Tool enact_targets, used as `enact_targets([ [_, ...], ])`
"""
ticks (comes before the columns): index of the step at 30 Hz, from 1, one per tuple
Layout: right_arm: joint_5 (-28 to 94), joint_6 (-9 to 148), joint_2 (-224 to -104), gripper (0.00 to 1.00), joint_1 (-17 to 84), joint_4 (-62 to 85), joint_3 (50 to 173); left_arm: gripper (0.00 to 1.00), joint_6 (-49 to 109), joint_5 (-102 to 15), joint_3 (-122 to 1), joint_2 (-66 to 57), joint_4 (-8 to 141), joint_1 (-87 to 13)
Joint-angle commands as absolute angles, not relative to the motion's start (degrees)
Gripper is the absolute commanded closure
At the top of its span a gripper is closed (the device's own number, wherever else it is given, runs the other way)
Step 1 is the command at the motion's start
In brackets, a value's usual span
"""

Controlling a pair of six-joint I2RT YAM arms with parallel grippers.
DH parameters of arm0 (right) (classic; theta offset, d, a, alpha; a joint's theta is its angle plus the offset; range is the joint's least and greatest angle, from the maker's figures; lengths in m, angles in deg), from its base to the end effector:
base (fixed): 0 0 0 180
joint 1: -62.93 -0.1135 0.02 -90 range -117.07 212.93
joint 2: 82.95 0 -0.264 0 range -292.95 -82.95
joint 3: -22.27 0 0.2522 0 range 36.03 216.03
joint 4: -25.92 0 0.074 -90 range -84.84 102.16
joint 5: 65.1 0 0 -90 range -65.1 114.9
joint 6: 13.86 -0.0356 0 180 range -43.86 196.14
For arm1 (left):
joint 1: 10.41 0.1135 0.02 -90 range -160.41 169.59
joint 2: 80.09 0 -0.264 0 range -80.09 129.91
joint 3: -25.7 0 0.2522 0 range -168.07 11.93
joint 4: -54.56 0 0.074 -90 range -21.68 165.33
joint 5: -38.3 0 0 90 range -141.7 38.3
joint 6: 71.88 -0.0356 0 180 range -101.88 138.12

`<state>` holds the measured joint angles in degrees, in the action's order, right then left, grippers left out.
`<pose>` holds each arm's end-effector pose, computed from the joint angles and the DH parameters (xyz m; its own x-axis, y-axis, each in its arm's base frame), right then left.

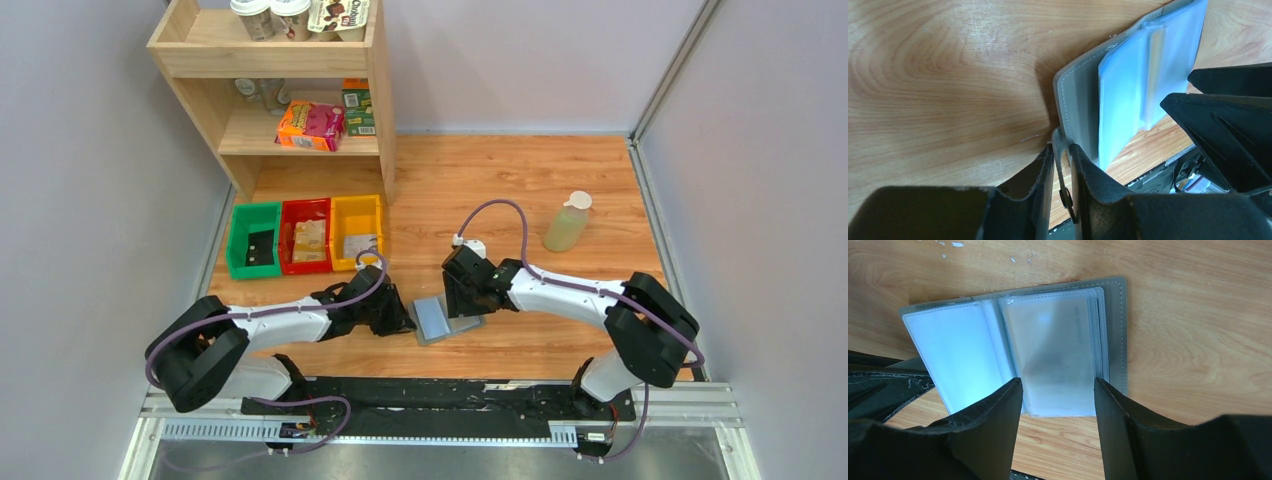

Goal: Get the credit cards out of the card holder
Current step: Remove the credit card from the card holder.

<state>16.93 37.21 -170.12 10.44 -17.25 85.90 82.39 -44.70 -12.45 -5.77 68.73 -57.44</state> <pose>0.1752 0.2202 0.1761 -0.9077 -0.1606 -0.3876 -0.2337 0.9608 0.1494 0.1482 -0.1654 0.1347 -0.9298 -0.3136 -0.1926 -0.1344 0.7764 -0.6157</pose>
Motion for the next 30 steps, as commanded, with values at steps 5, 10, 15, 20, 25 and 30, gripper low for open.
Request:
enact_targets([
  [5, 15.3, 37.8, -171.4, 0.39, 10.0, -16.1, 85.8, 0.73, 82.7, -45.7, -12.1, -4.2, 69.9, -58.6],
  [10, 16.3, 38.1, -171.5, 0.39, 9.7, -15.5, 85.5, 0.73, 82.6, -45.7, -12.3, -3.9, 70.0, -58.7],
  [15, 20.3, 39.2, -170.7, 0.44, 9.3, -13.2, 85.3, 0.73, 82.5, -45.6, -12.8, -3.1, 69.8, -59.2],
  [20, 23.9, 39.8, -167.7, 0.48, 8.8, -11.1, 85.5, 0.73, 82.9, -45.5, -13.2, -2.0, 69.2, -59.7],
  [25, 27.4, 41.0, -164.9, 0.51, 7.5, -10.5, 86.5, 0.73, 83.1, -45.2, -13.4, -0.9, 68.7, -60.0],
  [30, 28.2, 42.7, -166.0, 0.52, 4.1, -11.7, 88.9, 0.74, 83.3, -44.9, -13.4, 0.1, 66.9, -60.0],
])
